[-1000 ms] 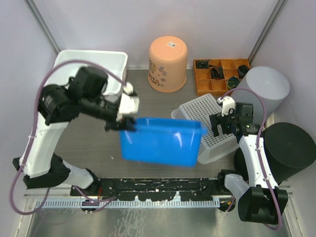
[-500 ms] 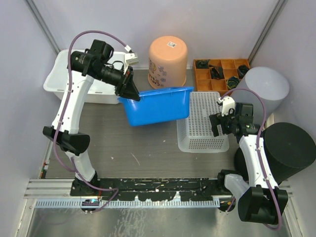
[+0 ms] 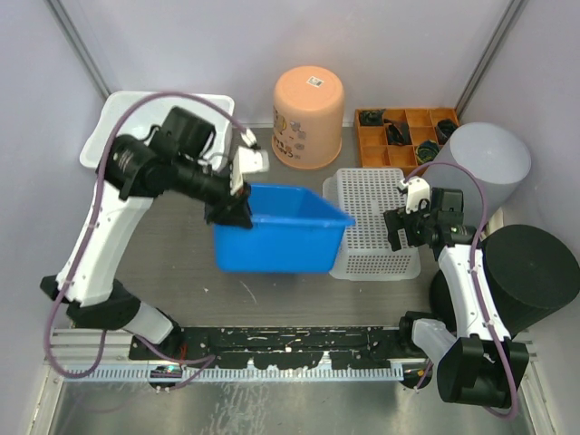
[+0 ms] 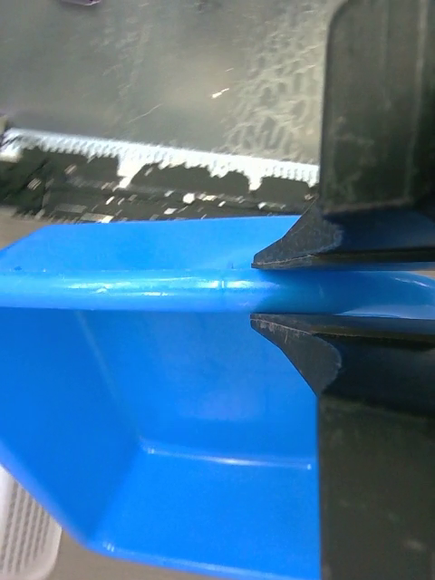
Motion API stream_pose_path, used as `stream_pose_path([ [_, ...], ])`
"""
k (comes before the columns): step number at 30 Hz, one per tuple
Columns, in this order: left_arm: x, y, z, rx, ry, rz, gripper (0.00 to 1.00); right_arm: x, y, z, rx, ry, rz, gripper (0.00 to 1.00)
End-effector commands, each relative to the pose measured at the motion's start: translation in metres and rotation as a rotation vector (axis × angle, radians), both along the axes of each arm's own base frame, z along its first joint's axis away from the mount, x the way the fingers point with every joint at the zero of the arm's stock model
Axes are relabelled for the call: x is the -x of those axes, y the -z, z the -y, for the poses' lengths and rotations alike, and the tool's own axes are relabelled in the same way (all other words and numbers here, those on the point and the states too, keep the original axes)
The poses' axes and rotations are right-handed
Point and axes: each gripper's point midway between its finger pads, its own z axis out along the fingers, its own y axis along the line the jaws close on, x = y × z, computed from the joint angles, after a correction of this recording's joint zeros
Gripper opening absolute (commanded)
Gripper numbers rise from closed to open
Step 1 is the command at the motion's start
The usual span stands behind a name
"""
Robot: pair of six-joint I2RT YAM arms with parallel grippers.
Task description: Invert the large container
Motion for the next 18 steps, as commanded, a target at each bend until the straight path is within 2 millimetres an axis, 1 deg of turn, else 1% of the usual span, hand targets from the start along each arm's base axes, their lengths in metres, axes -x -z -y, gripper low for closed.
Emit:
stream_pose_path([
  [1,0.077,0.03,-0.037,-0.204,0.061,-0.107,0.0,-0.009,-0.006,-0.002,-0.014,-0.003,0.029,1.0],
  [2,0.085,0.034,-0.039,-0.221,0.073,-0.119,0.0,-0.009,-0.006,-0.002,-0.016,-0.005,0.027,1.0],
  [4,0.1,0.034,-0.04,-0.217,0.092,-0.137,0.0,-0.009,-0.004,-0.002,-0.019,-0.002,0.02,1.0],
  [8,0.128,0.015,-0.036,-0.17,0.151,-0.121,0.0,-0.009,-0.003,-0.001,-0.017,0.002,0.014,1.0],
  [10,0.137,0.004,-0.034,-0.139,0.162,-0.108,0.0,-0.008,-0.002,-0.001,-0.016,0.003,0.011,1.0],
  [15,0.148,-0.017,-0.033,-0.071,0.16,-0.105,0.0,-0.008,0.0,-0.002,-0.022,0.004,-0.003,1.0],
  [18,0.144,-0.038,-0.027,-0.012,0.115,-0.088,0.0,-0.008,0.002,-0.002,-0.026,0.008,-0.013,1.0],
])
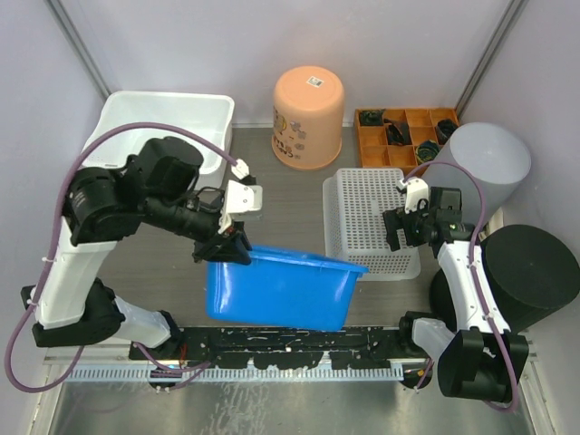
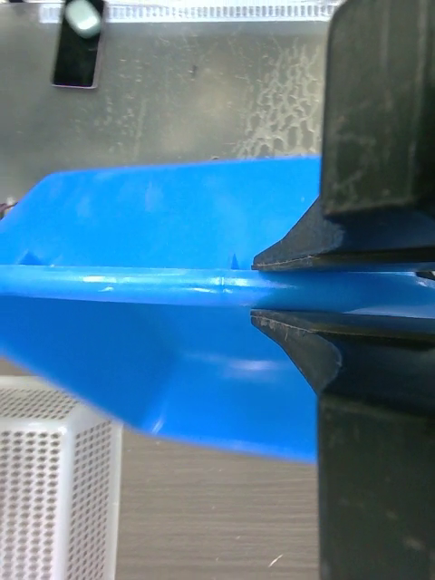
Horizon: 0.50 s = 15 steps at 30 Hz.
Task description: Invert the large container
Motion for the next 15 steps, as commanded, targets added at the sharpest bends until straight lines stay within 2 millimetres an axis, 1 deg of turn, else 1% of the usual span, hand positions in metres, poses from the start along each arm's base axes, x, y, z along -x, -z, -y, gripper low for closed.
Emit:
stream_pose_path([
  [1,0.03,-0.019,-0.03,-0.01,-0.053,-0.105,0.0,-0.007,-0.005,0.0,-0.013,0.01,0.016,1.0],
  [3,0.025,-0.029,-0.028,0.021,-0.077,-0.085,0.0,-0.007,-0.004,0.0,-0.014,0.011,0.01,1.0],
  [5,0.019,-0.027,-0.027,0.011,-0.111,-0.101,0.0,-0.007,-0.003,-0.001,-0.016,0.011,0.005,1.0],
  [7,0.02,-0.027,-0.025,0.027,-0.12,-0.196,0.0,-0.007,-0.002,-0.001,-0.02,0.011,-0.001,1.0],
  [8,0.025,-0.032,-0.023,0.056,-0.104,-0.276,0.0,-0.007,-0.001,-0.001,-0.021,0.011,-0.006,1.0],
  [9,0.024,-0.035,-0.021,0.077,-0.108,-0.333,0.0,-0.007,0.001,-0.002,-0.024,0.012,-0.013,1.0],
  [12,0.012,-0.039,-0.016,0.114,-0.129,-0.451,0.0,-0.007,0.002,-0.001,-0.024,0.012,-0.017,1.0],
  [14,-0.001,-0.039,-0.011,0.13,-0.143,-0.506,0.0,-0.007,0.001,-0.002,-0.024,0.009,-0.015,1.0],
  [15,-0.011,-0.041,-0.009,0.15,-0.152,-0.551,0.0,-0.006,0.001,-0.002,-0.025,0.008,-0.016,1.0],
])
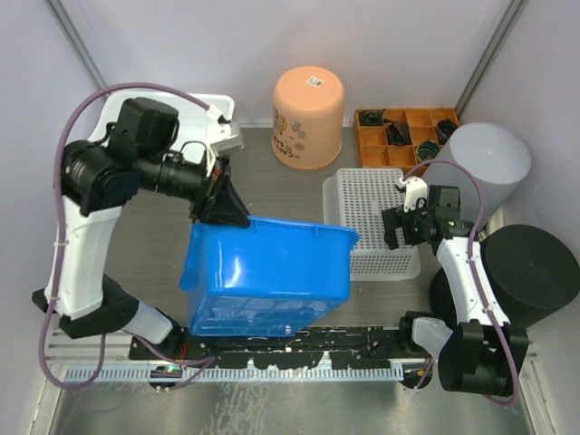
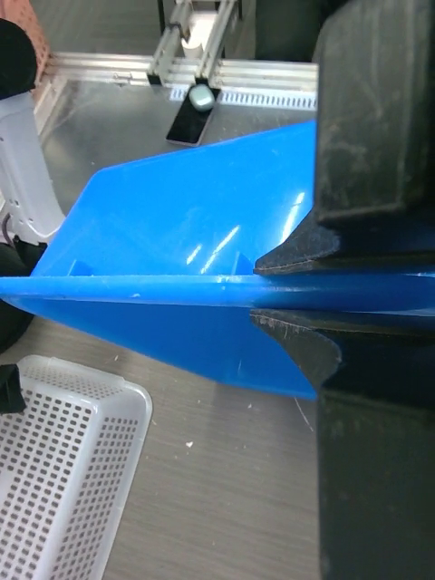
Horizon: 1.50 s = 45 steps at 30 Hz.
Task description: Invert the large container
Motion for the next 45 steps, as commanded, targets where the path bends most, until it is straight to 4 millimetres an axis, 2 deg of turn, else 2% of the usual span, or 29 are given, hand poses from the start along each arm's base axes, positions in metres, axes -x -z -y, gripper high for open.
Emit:
stream_pose_path([
  [1,0.016,-0.001,-0.006,0.047,0.053,-0.403,0.0,-0.004,-0.004,0.002,0.006,0.004,0.011,1.0],
  [3,-0.018,-0.004,-0.006,0.122,0.007,-0.529,0.0,-0.003,-0.005,0.001,0.005,0.001,0.011,1.0],
  [6,-0.085,0.015,-0.013,0.18,-0.103,-0.683,0.0,-0.003,-0.004,0.001,0.003,-0.004,0.006,1.0],
  [9,-0.145,0.034,-0.022,0.276,-0.178,-0.918,0.0,-0.003,-0.003,0.0,-0.001,-0.008,-0.001,1.0],
  [11,-0.178,0.039,-0.029,0.362,-0.16,-1.07,0.0,-0.003,-0.003,-0.001,-0.002,-0.013,0.0,1.0],
  [14,-0.213,0.051,-0.036,0.368,-0.21,-1.042,0.0,-0.003,-0.003,-0.002,-0.006,-0.018,0.001,1.0],
  [16,-0.227,0.06,-0.037,0.365,-0.222,-1.061,0.0,-0.003,-0.004,-0.002,-0.006,-0.021,0.003,1.0],
  [19,-0.246,0.086,-0.036,0.334,-0.27,-1.073,0.0,-0.003,-0.004,-0.002,-0.007,-0.023,0.003,1.0],
  [22,-0.27,0.121,-0.038,0.285,-0.343,-1.057,0.0,-0.003,-0.005,-0.003,-0.008,-0.027,0.009,1.0],
  [27,-0.311,0.195,-0.052,0.091,-0.483,-0.928,0.0,-0.002,-0.004,-0.005,-0.01,-0.036,0.009,1.0],
  [31,-0.328,0.248,-0.067,-0.061,-0.576,-0.864,0.0,-0.002,-0.002,-0.006,-0.011,-0.046,0.0,1.0],
  [34,-0.334,0.27,-0.072,-0.129,-0.603,-0.802,0.0,-0.003,-0.001,-0.008,-0.013,-0.053,0.0,1.0],
  [38,-0.342,0.28,-0.073,-0.151,-0.622,-0.742,0.03,-0.003,-0.001,-0.01,-0.011,-0.061,-0.001,1.0],
  [40,-0.344,0.284,-0.072,-0.169,-0.618,-0.714,0.11,-0.002,-0.001,-0.01,-0.01,-0.062,-0.002,1.0],
  [42,-0.345,0.288,-0.072,-0.18,-0.618,-0.706,0.25,-0.003,-0.002,-0.011,-0.009,-0.064,0.002,1.0],
  [44,-0.347,0.292,-0.071,-0.191,-0.618,-0.699,0.45,-0.003,-0.002,-0.011,-0.01,-0.064,0.003,1.0],
  [45,-0.348,0.292,-0.072,-0.198,-0.62,-0.685,0.61,-0.003,-0.002,-0.011,-0.01,-0.064,0.004,1.0],
])
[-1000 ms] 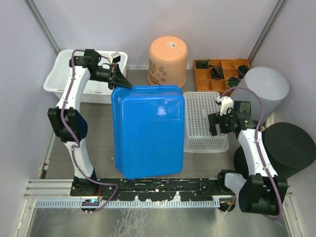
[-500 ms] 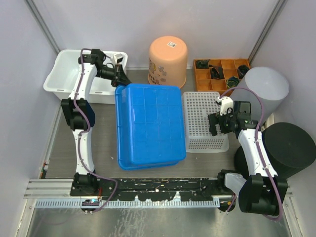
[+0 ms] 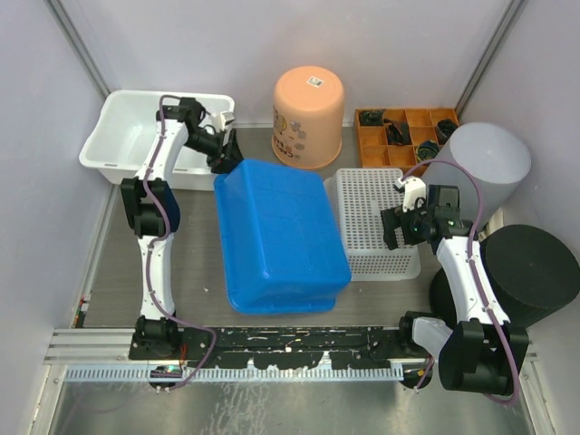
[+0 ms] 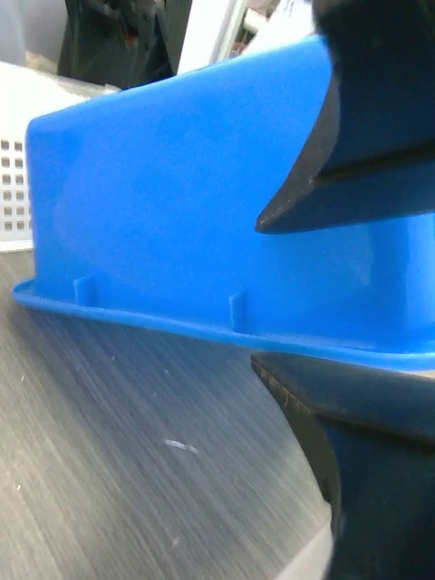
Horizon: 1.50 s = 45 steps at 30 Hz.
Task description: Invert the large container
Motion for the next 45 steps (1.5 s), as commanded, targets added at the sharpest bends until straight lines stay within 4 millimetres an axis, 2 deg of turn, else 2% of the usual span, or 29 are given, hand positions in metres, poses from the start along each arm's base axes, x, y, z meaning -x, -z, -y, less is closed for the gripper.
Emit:
stream_pose_path([
  [1,-0.013,0.001,-0.009,-0.111,0.023,0.137,0.8,-0.001,-0.003,-0.005,-0.002,-0.029,0.002,1.0],
  [2,-0.015,0.002,-0.011,-0.143,0.025,0.154,0.97,-0.001,-0.002,-0.005,-0.002,-0.028,0.0,1.0],
  [3,-0.017,0.001,-0.013,-0.184,0.026,0.178,0.99,-0.001,-0.002,-0.005,-0.003,-0.03,0.0,1.0],
  [10,-0.042,-0.024,-0.035,-0.499,-0.001,0.419,0.99,-0.001,-0.004,-0.007,0.001,-0.041,0.01,1.0],
  [13,-0.052,-0.045,-0.051,-0.633,-0.023,0.533,0.99,-0.002,-0.009,-0.009,0.003,-0.049,0.029,1.0],
  [15,-0.055,-0.075,-0.062,-0.69,-0.042,0.63,0.99,-0.002,-0.01,-0.009,0.007,-0.055,0.038,1.0],
  [16,-0.053,-0.098,-0.068,-0.712,-0.038,0.692,0.99,-0.002,-0.01,-0.01,0.009,-0.057,0.039,1.0],
  [20,-0.017,-0.179,-0.091,-0.817,0.135,0.938,0.98,0.0,-0.01,-0.011,0.004,-0.067,0.032,1.0],
  [22,-0.001,-0.204,-0.119,-0.903,0.174,1.018,0.98,-0.001,-0.018,-0.019,-0.003,-0.095,0.051,1.0],
  [24,0.013,-0.215,-0.157,-0.952,0.156,1.023,0.98,-0.006,-0.039,-0.035,0.021,-0.156,0.114,1.0],
  [26,0.036,-0.205,-0.19,-0.956,0.158,0.934,0.99,-0.017,-0.067,-0.048,0.059,-0.213,0.176,1.0],
  [28,0.074,-0.183,-0.212,-0.886,0.194,0.789,0.99,-0.033,-0.091,-0.058,0.09,-0.272,0.191,1.0],
  [30,0.121,-0.156,-0.218,-0.781,0.268,0.666,0.97,-0.052,-0.118,-0.07,0.111,-0.329,0.233,1.0],
  [32,0.156,-0.131,-0.222,-0.756,0.323,0.606,0.97,-0.069,-0.147,-0.088,0.119,-0.396,0.307,1.0],
  [33,0.179,-0.107,-0.221,-0.758,0.362,0.563,0.98,-0.077,-0.159,-0.1,0.113,-0.433,0.339,1.0],
  [35,0.203,-0.075,-0.218,-0.8,0.424,0.529,0.99,-0.09,-0.184,-0.138,0.098,-0.526,0.385,1.0],
  [36,0.209,-0.063,-0.215,-0.812,0.441,0.52,1.0,-0.096,-0.206,-0.165,0.089,-0.585,0.428,1.0],
  [37,0.217,-0.053,-0.208,-0.807,0.455,0.512,1.0,-0.094,-0.206,-0.195,0.088,-0.655,0.418,1.0],
  [38,0.222,-0.045,-0.2,-0.793,0.455,0.507,1.0,-0.095,-0.217,-0.224,0.085,-0.711,0.446,1.0],
  [39,0.226,-0.038,-0.189,-0.761,0.46,0.51,1.0,-0.089,-0.22,-0.256,0.084,-0.78,0.464,1.0],
  [41,0.22,-0.033,-0.164,-0.682,0.399,0.566,0.99,-0.074,-0.225,-0.313,0.08,-0.896,0.532,1.0],
  [43,0.212,-0.029,-0.146,-0.655,0.381,0.575,0.99,-0.058,-0.228,-0.354,0.051,-0.987,0.55,1.0],
  [45,0.199,-0.02,-0.133,-0.649,0.375,0.558,0.99,-0.048,-0.222,-0.381,-0.003,-1.043,0.518,1.0],
])
